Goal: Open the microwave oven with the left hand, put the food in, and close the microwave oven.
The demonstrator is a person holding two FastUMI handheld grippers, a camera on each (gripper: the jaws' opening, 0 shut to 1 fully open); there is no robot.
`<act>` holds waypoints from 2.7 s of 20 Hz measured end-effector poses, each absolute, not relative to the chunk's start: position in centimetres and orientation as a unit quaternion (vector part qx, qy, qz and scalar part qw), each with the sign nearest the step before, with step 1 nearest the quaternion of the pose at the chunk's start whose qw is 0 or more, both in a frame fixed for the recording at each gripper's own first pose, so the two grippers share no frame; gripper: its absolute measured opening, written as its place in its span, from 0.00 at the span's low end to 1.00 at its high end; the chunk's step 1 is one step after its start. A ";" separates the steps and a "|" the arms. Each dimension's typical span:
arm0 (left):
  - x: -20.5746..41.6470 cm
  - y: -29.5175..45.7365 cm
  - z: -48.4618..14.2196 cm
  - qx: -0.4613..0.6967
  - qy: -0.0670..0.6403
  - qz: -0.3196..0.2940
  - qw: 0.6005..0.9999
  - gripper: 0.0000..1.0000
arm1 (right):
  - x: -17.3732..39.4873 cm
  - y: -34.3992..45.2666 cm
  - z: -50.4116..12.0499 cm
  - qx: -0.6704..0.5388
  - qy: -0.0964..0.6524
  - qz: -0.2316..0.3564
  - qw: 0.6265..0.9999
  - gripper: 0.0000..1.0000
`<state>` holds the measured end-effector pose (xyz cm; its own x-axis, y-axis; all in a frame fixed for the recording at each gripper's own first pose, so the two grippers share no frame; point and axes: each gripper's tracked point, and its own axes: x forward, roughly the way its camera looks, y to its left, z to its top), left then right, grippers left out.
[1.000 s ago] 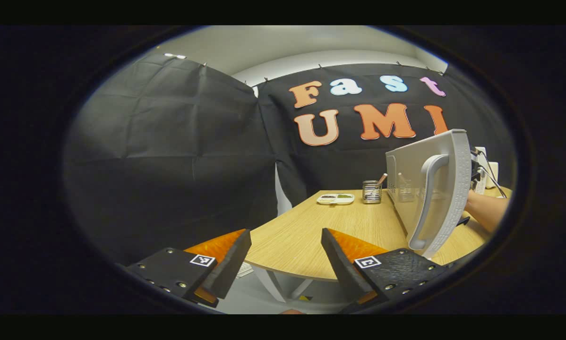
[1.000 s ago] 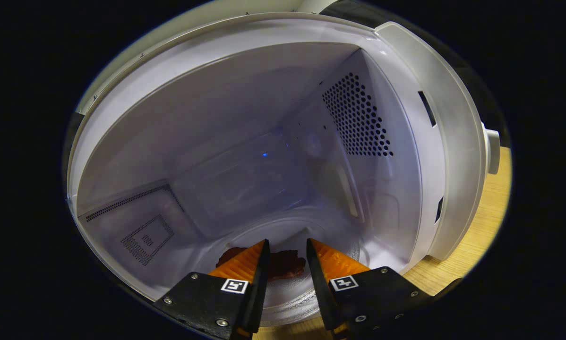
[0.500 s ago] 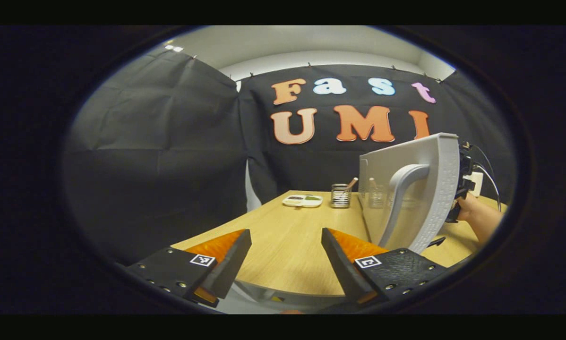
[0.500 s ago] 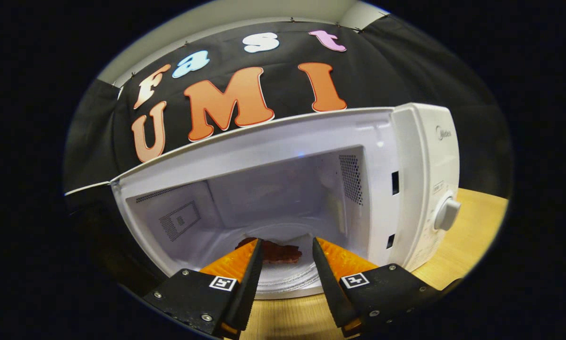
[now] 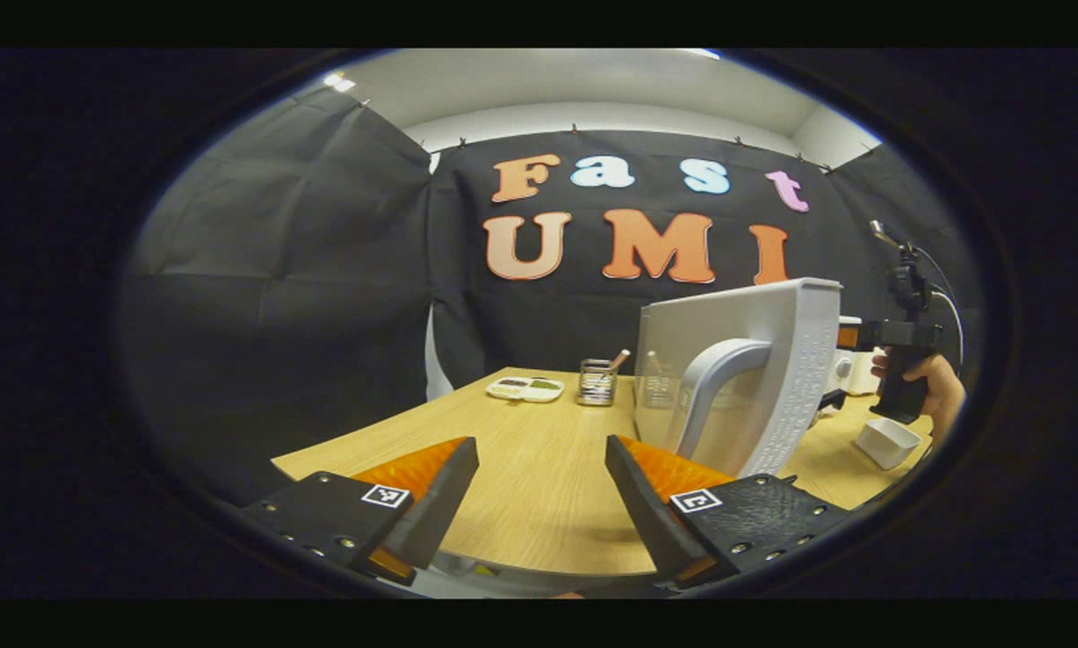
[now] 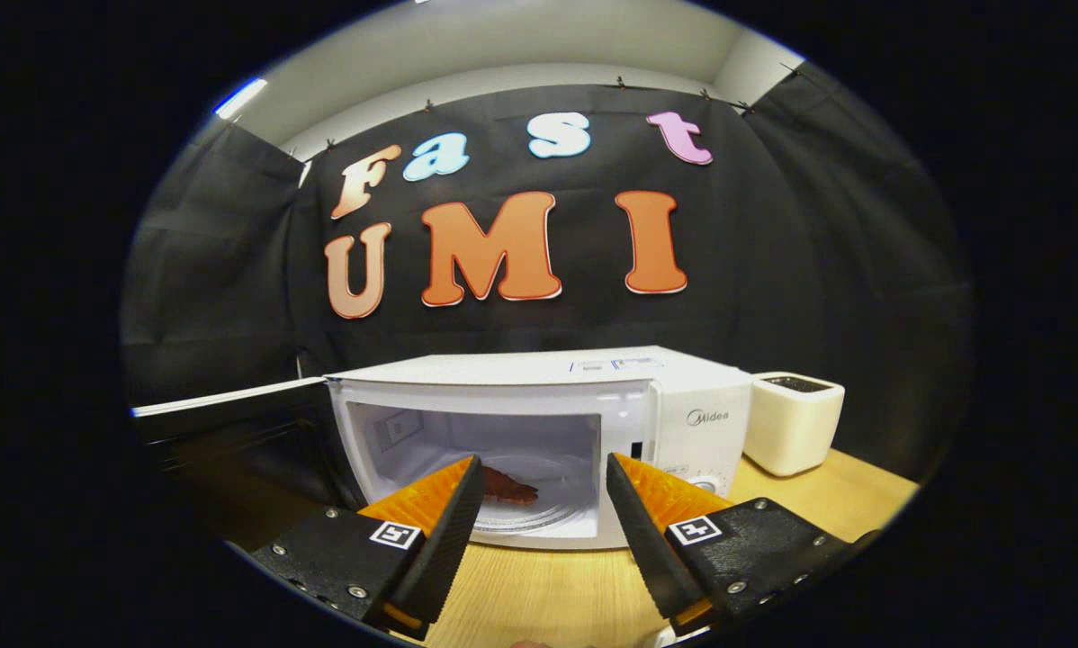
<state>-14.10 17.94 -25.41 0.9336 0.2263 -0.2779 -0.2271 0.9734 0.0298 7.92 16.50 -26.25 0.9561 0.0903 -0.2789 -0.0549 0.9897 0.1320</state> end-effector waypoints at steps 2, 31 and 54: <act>-13.8 16.1 -25.3 -0.005 0.140 0.096 0.985 0.89 | 6.5 15.1 -24.6 0.049 0.129 0.051 0.989 0.88; -0.7 -11.7 -30.0 -0.052 0.159 -0.160 0.973 0.10 | -2.9 -1.2 -22.8 0.044 0.125 0.032 0.991 0.93; 11.4 -17.0 -36.1 0.002 0.186 -0.118 0.975 0.10 | -4.4 -4.5 -24.5 0.028 0.141 0.005 0.990 0.93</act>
<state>11.42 -16.99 -36.05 0.9030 -0.2298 -0.3630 0.2311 0.9721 -0.0405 -4.39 -4.48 -24.47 0.9601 0.0180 -0.2790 -0.0023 0.9984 0.0566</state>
